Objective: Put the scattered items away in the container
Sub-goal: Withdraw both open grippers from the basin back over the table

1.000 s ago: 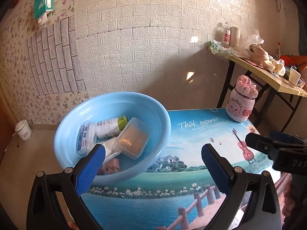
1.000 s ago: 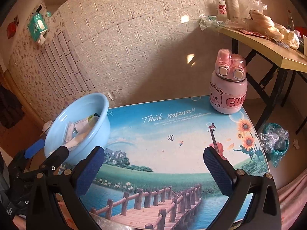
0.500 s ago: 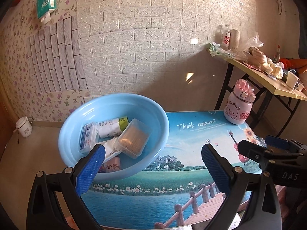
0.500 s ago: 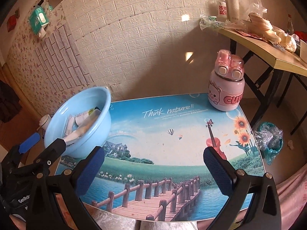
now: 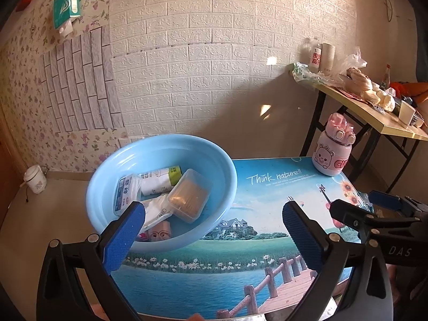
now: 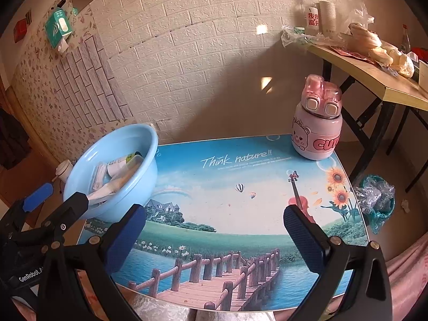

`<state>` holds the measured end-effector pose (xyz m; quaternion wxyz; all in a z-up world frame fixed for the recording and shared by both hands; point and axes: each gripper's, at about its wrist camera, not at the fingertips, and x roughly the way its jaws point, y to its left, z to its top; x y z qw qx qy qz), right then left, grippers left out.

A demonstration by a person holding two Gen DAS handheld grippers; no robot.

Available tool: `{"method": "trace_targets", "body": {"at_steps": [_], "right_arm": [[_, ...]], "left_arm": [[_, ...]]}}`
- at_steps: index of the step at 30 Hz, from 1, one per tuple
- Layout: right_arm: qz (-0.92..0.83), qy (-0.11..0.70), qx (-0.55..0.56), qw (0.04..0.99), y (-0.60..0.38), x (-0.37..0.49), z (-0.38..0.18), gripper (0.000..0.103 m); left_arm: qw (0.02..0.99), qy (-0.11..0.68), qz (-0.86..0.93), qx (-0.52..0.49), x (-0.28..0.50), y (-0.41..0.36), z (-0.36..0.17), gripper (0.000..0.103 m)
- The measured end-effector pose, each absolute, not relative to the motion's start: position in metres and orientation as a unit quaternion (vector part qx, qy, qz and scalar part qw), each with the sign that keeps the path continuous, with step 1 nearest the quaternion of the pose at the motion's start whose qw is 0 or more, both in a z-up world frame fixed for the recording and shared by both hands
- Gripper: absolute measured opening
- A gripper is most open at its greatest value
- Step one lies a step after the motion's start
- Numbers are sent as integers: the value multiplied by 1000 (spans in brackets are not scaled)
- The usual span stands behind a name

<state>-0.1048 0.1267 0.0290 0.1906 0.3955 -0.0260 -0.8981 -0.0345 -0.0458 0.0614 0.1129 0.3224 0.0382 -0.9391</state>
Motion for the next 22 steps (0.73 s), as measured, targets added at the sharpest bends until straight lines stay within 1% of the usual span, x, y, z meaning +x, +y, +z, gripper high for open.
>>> {"method": "trace_targets", "body": {"at_steps": [6,22], "right_arm": [[-898,-25,397,188,127,-101,28,103],[-902,-17,387,192,127,-84,35,103]], "left_arm": [[115,55,-937,325,-30,-50,61,103],[115,51,-944,305,-15,-45,71,103]]}}
